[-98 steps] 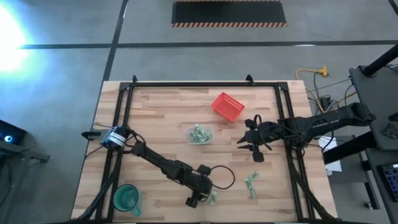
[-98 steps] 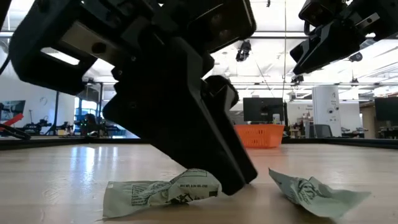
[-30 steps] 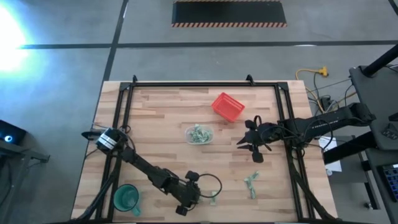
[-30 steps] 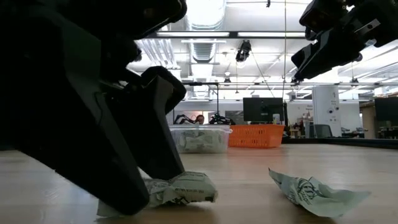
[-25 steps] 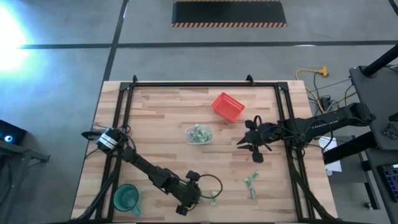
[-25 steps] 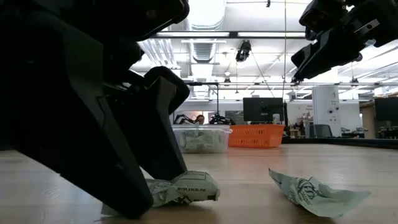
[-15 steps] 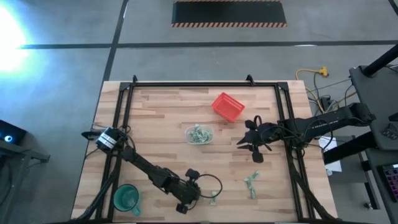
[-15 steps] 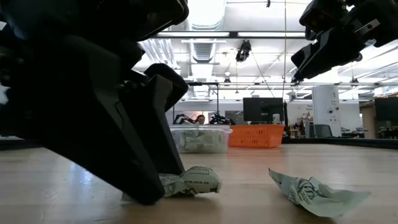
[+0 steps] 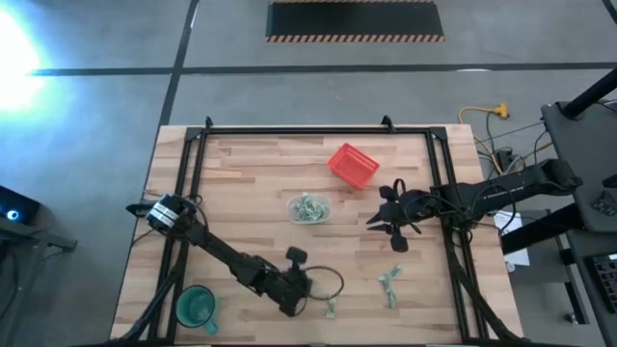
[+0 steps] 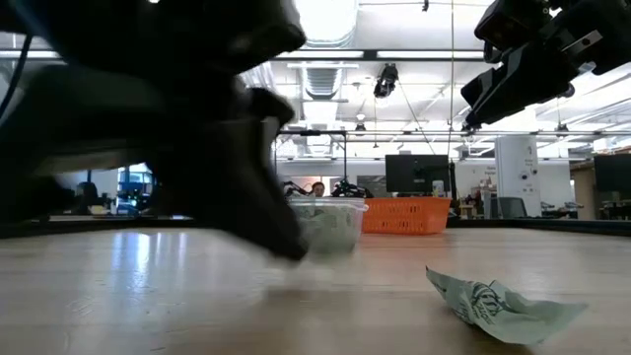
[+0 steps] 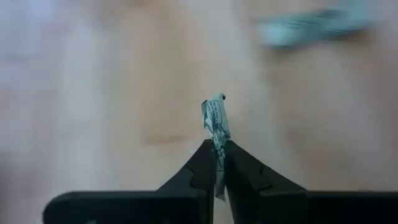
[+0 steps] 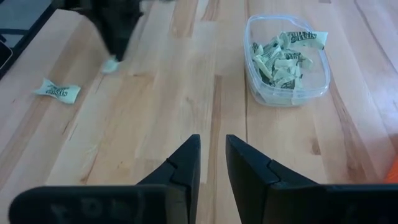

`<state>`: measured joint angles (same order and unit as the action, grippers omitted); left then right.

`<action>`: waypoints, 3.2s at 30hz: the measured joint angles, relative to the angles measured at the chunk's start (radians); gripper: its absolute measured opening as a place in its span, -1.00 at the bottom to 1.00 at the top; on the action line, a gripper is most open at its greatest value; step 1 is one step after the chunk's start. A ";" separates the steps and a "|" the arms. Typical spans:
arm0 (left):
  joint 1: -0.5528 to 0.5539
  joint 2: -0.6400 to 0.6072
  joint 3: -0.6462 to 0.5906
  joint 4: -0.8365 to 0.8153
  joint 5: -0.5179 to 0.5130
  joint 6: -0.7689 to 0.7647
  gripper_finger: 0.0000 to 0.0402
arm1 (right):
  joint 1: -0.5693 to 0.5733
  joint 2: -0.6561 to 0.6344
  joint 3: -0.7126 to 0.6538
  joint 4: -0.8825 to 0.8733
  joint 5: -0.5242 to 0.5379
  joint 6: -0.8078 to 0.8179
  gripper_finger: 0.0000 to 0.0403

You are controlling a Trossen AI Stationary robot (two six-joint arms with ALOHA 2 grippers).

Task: Pick and place items into bin
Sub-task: Put the stevia packet into the transparent bin

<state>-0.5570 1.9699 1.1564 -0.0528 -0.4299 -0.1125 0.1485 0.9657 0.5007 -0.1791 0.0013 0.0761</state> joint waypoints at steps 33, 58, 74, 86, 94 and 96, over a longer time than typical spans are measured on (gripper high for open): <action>0.372 -0.151 0.000 -0.255 -0.234 0.126 -0.95 | 0.000 0.000 -0.017 0.046 0.000 -0.009 -0.66; 0.289 -0.288 0.001 -0.331 -0.222 0.094 -0.23 | 0.072 0.449 -0.031 0.633 -0.485 -0.110 -0.66; -0.036 -0.494 -0.086 -0.458 -0.542 -0.069 -0.23 | 0.347 0.778 0.270 0.593 -0.251 -0.266 -0.66; -0.052 -0.506 -0.102 -0.448 -0.552 -0.090 -0.23 | 0.390 0.976 0.538 0.309 -0.113 -0.297 -0.49; -0.052 -0.506 -0.107 -0.445 -0.552 -0.091 -0.23 | 0.390 1.048 0.651 0.189 -0.113 -0.285 -0.10; -0.052 -0.506 -0.110 -0.444 -0.552 -0.091 -0.23 | 0.390 1.062 0.658 0.170 -0.113 -0.286 -0.02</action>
<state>-0.6086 1.4635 1.0465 -0.4965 -0.9817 -0.2031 0.5385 2.0276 1.1587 -0.0087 -0.1113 -0.2097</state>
